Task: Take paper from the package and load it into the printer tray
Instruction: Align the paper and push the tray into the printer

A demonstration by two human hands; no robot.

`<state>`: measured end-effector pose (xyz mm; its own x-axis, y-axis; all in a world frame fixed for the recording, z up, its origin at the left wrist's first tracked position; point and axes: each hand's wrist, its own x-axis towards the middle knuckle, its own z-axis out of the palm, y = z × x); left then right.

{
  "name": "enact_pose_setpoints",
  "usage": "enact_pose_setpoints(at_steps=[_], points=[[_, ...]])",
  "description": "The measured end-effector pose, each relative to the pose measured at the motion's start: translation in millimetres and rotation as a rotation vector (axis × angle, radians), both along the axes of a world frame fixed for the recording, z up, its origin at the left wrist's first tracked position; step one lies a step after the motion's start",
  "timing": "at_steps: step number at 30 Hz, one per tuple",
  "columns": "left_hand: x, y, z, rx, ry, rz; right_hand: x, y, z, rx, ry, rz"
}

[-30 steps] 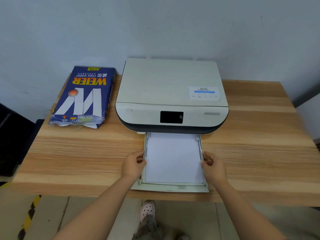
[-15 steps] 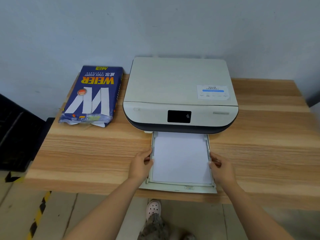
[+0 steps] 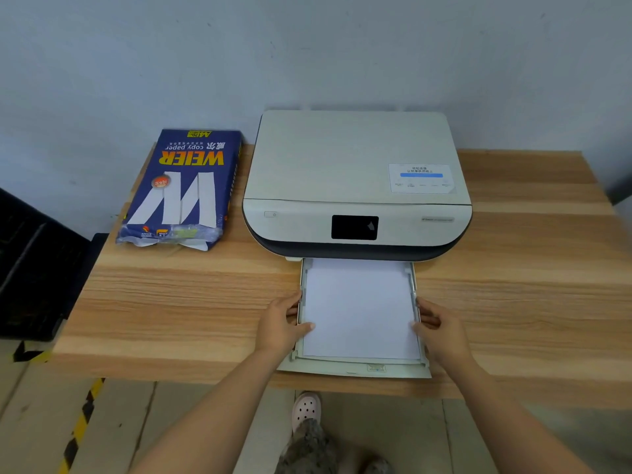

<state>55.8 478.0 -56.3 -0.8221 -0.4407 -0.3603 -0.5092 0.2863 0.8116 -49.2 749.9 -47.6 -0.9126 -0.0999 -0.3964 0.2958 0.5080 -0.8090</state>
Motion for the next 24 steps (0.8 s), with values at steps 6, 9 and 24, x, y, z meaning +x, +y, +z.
enact_pose_setpoints(at_steps=[6,9,24], points=[[-0.1,-0.1,1.0,0.003,-0.001,0.005,1.1,-0.8,0.9,0.018,0.023,0.034],[0.0,-0.5,0.7,0.016,0.006,0.009,0.7,0.0,-1.2,0.000,0.014,0.026],[6.7,0.8,9.8,0.094,-0.045,-0.106,7.1,5.3,-9.4,0.061,-0.017,0.168]])
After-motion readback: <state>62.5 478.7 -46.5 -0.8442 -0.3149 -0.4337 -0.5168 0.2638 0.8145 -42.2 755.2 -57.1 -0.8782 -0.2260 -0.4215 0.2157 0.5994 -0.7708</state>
